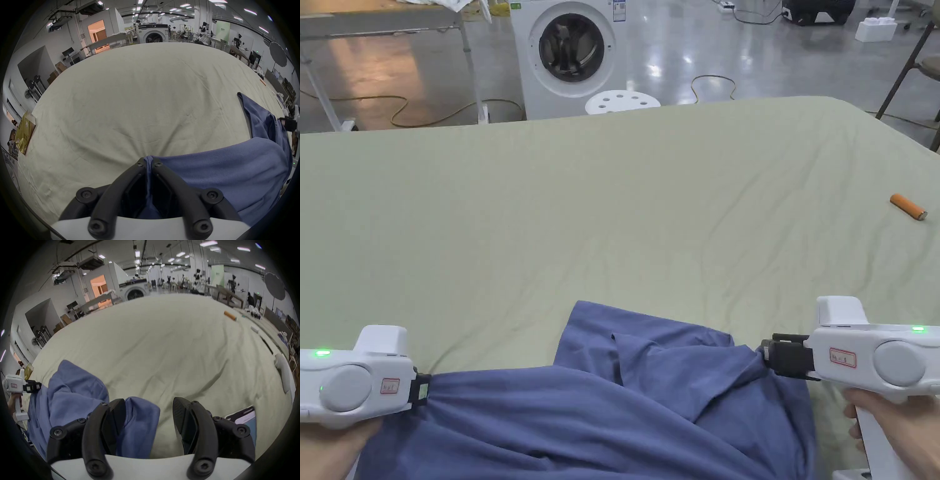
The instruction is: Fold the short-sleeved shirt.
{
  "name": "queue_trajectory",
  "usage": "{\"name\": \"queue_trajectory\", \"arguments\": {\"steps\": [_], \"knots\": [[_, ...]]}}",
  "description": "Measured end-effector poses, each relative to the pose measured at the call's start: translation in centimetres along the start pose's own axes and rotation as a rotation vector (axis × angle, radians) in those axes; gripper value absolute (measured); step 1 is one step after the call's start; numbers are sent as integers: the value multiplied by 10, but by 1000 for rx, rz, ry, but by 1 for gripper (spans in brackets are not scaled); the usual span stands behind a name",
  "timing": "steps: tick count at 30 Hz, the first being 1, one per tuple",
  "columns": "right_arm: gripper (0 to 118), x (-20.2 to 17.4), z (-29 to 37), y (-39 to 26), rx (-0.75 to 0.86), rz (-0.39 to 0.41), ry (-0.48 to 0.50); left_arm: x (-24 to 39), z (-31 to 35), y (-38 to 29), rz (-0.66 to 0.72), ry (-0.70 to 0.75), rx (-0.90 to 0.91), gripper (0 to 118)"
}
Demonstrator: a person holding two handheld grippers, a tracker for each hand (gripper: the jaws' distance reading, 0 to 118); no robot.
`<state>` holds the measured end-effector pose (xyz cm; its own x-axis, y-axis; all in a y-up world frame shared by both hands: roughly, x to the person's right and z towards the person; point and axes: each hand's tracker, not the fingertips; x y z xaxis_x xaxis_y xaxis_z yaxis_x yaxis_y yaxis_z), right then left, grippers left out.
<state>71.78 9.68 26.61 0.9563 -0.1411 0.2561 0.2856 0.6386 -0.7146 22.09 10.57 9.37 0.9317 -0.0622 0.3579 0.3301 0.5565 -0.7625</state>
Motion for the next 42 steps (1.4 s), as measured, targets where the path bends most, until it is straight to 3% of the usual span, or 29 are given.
{"name": "queue_trajectory", "arguments": {"steps": [2, 3, 5, 9, 11, 14, 18, 23, 30, 35, 42], "knots": [[29, -5, 1, -4, 4, 45, -63, -1, 1, -1, 7, -7, 1, 1], [2, -7, 4, -4, 22, 42, -58, -2, 0, 0, 11, -9, 2, 1], [2, -11, 12, -8, 41, 14, -22, -3, 0, -2, 24, -10, 11, 1], [2, -16, 17, -11, 27, 70, -56, -5, 6, -2, 48, -16, 25, 1], [2, -11, 33, -8, 78, 7, -20, -15, 23, -4, 64, -56, 118, 0], [2, -7, 74, -1, 209, -23, 48, -27, 75, -15, 37, -97, 288, 0], [2, -12, 134, 22, 352, 19, 74, -61, 168, -21, 169, -188, 468, 0], [2, -30, 200, 62, 526, 80, 73, -81, 289, -14, 139, -137, 701, 0], [2, -75, 266, 134, 689, 167, 40, -114, 393, 19, 189, -23, 901, 0], [2, -113, 301, 194, 785, 225, -8, -126, 435, 54, 184, 63, 967, 0], [2, -154, 324, 266, 855, 238, -61, -144, 452, 109, 181, 163, 992, 0]]}}
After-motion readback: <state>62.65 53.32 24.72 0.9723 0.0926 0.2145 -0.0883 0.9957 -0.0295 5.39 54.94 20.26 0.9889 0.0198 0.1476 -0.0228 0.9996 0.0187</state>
